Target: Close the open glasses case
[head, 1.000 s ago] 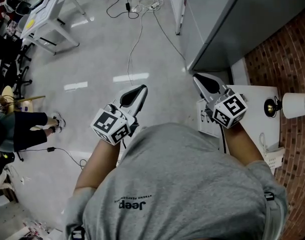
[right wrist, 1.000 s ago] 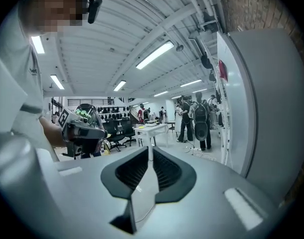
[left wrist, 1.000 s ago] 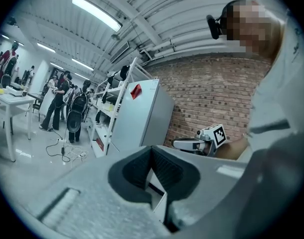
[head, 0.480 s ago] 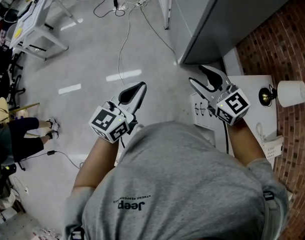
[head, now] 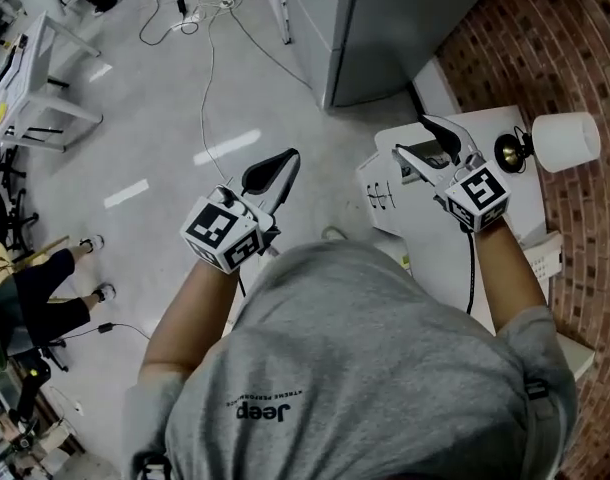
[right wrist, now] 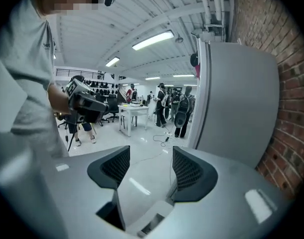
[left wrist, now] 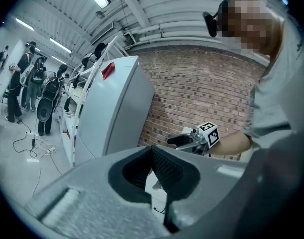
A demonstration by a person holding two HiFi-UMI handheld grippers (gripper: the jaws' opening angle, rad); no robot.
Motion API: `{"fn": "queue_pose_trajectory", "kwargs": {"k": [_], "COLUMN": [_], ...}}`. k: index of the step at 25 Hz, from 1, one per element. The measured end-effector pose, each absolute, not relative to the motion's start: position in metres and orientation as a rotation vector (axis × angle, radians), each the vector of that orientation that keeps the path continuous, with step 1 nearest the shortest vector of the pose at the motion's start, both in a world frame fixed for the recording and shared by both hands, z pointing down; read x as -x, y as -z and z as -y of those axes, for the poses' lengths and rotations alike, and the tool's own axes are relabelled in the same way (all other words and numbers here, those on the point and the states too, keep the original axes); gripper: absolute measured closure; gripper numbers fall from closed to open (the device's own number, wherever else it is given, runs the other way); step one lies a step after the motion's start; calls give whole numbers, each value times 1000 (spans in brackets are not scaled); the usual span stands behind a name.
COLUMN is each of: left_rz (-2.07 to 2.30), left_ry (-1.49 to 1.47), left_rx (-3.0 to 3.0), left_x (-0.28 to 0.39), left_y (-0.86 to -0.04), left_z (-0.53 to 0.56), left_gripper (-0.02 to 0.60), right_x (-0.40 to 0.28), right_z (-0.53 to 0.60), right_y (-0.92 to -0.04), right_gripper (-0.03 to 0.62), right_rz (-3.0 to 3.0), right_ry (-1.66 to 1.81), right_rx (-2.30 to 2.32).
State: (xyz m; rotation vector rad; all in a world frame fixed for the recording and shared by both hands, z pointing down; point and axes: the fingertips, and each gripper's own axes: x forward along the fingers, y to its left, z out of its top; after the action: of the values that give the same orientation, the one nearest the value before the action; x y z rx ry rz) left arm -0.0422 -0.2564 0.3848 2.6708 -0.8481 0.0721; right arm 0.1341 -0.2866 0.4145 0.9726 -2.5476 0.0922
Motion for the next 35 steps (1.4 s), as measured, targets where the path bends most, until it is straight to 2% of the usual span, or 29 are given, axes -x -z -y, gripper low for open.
{"fn": "queue_pose_trajectory", "kwargs": {"k": [7, 19, 27, 35], "left_rz": [751, 694, 699, 744], "left_ry": [-108, -194, -239, -243], "left_rx": [-2655, -2632, -2615, -2607], "left_x": [-27, -104, -117, -115], "left_y": [-407, -446, -463, -471], "left_z": [275, 286, 284, 294], "left_gripper": [584, 584, 584, 584], "right_x": [-201, -259, -270, -278], "right_z": [288, 288, 284, 284], "right_y": [-475, -590, -651, -681], "right_gripper": [292, 225, 168, 161], "right_rz": [2389, 2176, 2052, 1962], "right_ry": [-30, 58, 123, 163], "right_rx": [-818, -407, -170, -62]}}
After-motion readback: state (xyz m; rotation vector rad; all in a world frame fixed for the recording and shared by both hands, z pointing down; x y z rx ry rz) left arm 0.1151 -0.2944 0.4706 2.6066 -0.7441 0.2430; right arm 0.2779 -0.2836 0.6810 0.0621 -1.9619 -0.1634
